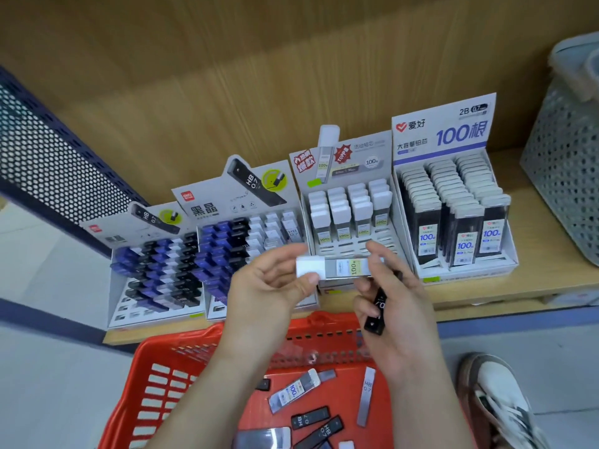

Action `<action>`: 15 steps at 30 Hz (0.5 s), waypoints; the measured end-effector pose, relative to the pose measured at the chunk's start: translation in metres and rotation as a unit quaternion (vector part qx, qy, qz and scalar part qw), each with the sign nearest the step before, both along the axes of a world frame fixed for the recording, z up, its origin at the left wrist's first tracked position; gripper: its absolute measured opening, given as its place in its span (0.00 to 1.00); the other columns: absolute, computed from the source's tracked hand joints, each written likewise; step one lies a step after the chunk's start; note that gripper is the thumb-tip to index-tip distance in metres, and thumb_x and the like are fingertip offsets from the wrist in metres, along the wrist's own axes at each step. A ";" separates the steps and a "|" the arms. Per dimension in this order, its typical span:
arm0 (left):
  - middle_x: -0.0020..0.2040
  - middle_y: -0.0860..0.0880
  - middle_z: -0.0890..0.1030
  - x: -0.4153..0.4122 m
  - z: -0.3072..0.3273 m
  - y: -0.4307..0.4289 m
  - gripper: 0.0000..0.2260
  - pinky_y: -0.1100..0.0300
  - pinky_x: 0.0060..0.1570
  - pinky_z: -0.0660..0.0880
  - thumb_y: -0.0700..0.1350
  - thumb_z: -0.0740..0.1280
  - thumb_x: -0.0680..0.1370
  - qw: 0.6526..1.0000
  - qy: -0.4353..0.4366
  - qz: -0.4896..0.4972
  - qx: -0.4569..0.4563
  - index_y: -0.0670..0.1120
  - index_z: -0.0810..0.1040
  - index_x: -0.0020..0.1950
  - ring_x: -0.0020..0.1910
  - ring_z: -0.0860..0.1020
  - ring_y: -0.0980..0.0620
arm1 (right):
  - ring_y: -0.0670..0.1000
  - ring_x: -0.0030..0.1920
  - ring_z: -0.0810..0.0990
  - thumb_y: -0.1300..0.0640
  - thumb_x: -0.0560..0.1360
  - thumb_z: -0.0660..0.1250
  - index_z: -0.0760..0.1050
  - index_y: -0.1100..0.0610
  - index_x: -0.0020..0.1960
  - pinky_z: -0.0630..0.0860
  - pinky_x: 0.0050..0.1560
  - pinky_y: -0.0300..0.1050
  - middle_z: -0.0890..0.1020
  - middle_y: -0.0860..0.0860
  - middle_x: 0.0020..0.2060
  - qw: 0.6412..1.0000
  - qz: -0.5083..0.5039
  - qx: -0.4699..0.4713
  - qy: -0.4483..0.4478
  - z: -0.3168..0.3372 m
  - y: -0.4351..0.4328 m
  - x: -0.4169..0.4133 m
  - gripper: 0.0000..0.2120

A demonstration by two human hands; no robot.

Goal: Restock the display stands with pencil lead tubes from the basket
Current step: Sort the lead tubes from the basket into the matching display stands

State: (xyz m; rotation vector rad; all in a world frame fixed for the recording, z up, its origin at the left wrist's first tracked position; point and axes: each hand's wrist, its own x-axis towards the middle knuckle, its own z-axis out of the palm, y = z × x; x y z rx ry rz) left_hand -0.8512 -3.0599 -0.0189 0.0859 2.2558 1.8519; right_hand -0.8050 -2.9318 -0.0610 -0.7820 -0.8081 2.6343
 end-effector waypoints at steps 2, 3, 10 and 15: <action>0.44 0.46 0.85 -0.001 0.004 -0.006 0.13 0.62 0.43 0.79 0.35 0.72 0.71 0.999 0.003 0.018 0.037 0.48 0.82 0.52 0.40 0.82 0.50 | 0.45 0.30 0.69 0.60 0.69 0.70 0.80 0.57 0.50 0.61 0.22 0.34 0.74 0.48 0.29 0.999 0.018 0.034 0.001 -0.003 -0.002 0.001 0.10; 0.43 0.45 0.85 -0.001 0.007 -0.008 0.11 0.62 0.41 0.79 0.35 0.71 0.72 0.998 -0.003 0.022 0.059 0.47 0.81 0.52 0.38 0.82 0.50 | 0.45 0.30 0.69 0.61 0.68 0.70 0.79 0.57 0.47 0.60 0.22 0.34 0.74 0.49 0.29 0.998 0.028 0.053 0.002 -0.004 -0.004 0.001 0.08; 0.42 0.42 0.84 -0.003 0.016 -0.034 0.08 0.65 0.37 0.78 0.35 0.70 0.73 0.999 0.030 0.009 0.023 0.43 0.82 0.51 0.36 0.82 0.47 | 0.46 0.27 0.69 0.59 0.66 0.73 0.82 0.53 0.40 0.60 0.23 0.35 0.73 0.54 0.28 0.979 0.141 0.148 0.001 -0.005 -0.014 0.001 0.04; 0.38 0.48 0.83 -0.018 0.027 -0.043 0.08 0.58 0.38 0.80 0.37 0.70 0.75 0.992 0.108 0.004 -0.062 0.49 0.82 0.50 0.34 0.80 0.52 | 0.47 0.27 0.70 0.60 0.78 0.67 0.78 0.56 0.51 0.61 0.22 0.35 0.83 0.62 0.41 0.986 0.113 0.101 -0.073 -0.009 -0.013 -0.001 0.03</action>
